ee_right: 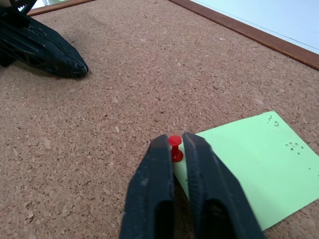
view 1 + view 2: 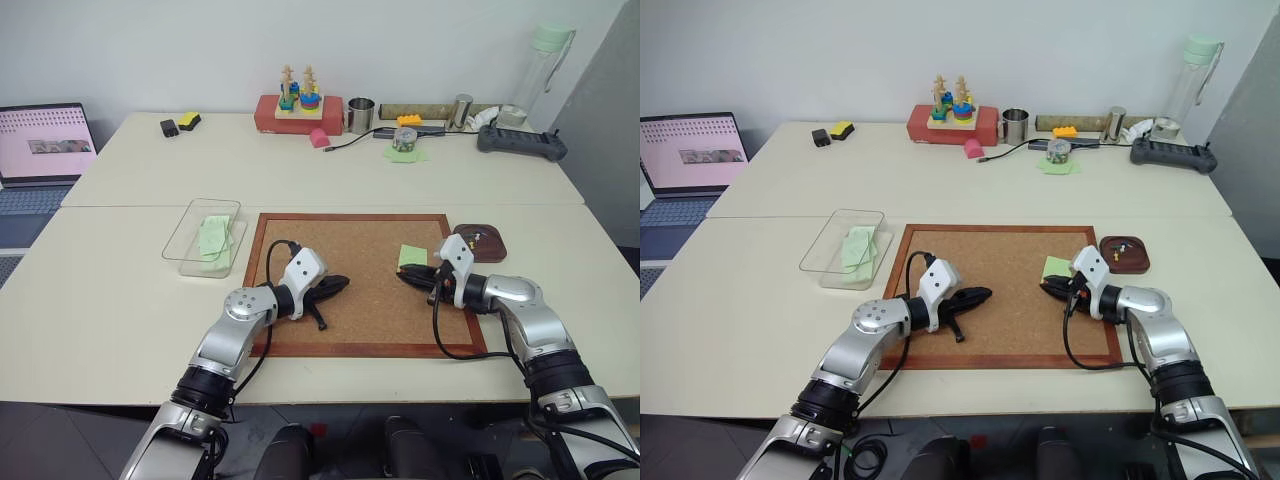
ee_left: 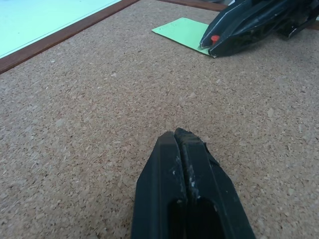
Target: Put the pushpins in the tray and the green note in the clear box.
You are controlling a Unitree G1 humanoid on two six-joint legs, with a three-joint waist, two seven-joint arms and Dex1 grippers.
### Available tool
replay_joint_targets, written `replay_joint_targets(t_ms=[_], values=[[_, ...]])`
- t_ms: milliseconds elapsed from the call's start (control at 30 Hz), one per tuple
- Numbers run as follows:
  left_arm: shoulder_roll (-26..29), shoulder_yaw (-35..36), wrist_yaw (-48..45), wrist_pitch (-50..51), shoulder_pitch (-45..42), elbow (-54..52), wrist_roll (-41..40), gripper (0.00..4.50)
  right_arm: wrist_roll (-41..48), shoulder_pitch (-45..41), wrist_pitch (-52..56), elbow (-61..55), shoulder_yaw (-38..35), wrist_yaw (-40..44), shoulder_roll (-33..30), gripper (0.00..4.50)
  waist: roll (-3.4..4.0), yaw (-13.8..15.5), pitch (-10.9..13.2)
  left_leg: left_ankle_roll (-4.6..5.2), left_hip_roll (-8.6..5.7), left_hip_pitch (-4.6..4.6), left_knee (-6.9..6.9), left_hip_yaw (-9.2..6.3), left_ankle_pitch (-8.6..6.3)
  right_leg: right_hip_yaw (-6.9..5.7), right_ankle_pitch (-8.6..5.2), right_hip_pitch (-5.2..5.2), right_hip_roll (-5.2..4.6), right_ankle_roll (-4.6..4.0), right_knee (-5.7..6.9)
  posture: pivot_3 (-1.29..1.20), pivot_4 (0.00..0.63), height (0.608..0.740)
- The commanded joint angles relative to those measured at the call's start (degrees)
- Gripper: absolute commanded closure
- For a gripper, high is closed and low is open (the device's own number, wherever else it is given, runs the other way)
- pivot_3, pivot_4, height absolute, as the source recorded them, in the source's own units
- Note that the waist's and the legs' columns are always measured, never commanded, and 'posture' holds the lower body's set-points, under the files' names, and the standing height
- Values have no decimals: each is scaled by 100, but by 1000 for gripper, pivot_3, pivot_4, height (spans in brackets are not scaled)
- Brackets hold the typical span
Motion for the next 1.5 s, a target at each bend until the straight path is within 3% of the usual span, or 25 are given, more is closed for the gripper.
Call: replay_joint_targets(t_ms=[33, 300, 567, 867, 1067, 1267, 1500], values=[[98, -158, -52, 204, 237, 201, 187, 4500, 48, -147, -46, -117, -146, 37, -50, 4490, 0, 0, 0, 0, 0, 0, 0, 0, 0, 0, 0, 0, 0, 0, 0, 0, 150, 740], [-61, 53, 72, 356, 129, 43, -30, 4500, 274, -315, 190, -888, -252, 283, -288, 4490, 0, 7, 0, 0, 0, -4, 0, -2, 0, 0, 0, -2, -2, 0, -1, 0, 150, 740], [-38, 634, 70, 1431, 45, -1314, -868, 4500, 377, -456, 246, -1592, -296, 323, -437, 4490, -8, 11, 8, 0, 1, -13, 1, -11, 0, -8, -2, -6, -2, 3, -1, 0, 150, 740], [-944, 2055, 840, 3608, 11, -2191, -3473, 3037, -102, -473, -700, -1884, 7, 437, -466, 4500, -11, 17, 10, -1, 0, -19, 2, -10, 0, -7, -3, -10, -6, 5, -3, 0, 150, 740], [-1429, 2407, 1308, 3959, -277, -1777, -4124, 1869, -380, -576, -1504, -1865, 199, 507, -442, 4500, -19, 20, 14, -2, -2, -19, 5, -10, 1, -8, -3, -8, -5, 6, -3, 0, 150, 740], [-1474, 2578, 1453, 4216, -493, -1407, -4517, 746, -706, -676, -2464, -1819, 410, 671, -560, 4500, -20, 16, 15, -4, -4, -18, 4, -8, 2, -7, -1, -8, -5, 3, -4, 0, 150, 740], [-1521, 2295, 1359, 4249, -617, -1378, -4527, 746, -908, -719, -3217, -1690, 627, 799, -661, 4500, -22, 26, 16, -5, -5, -18, 4, -9, 2, -6, 0, -7, -6, 1, -6, 0, 150, 740]])
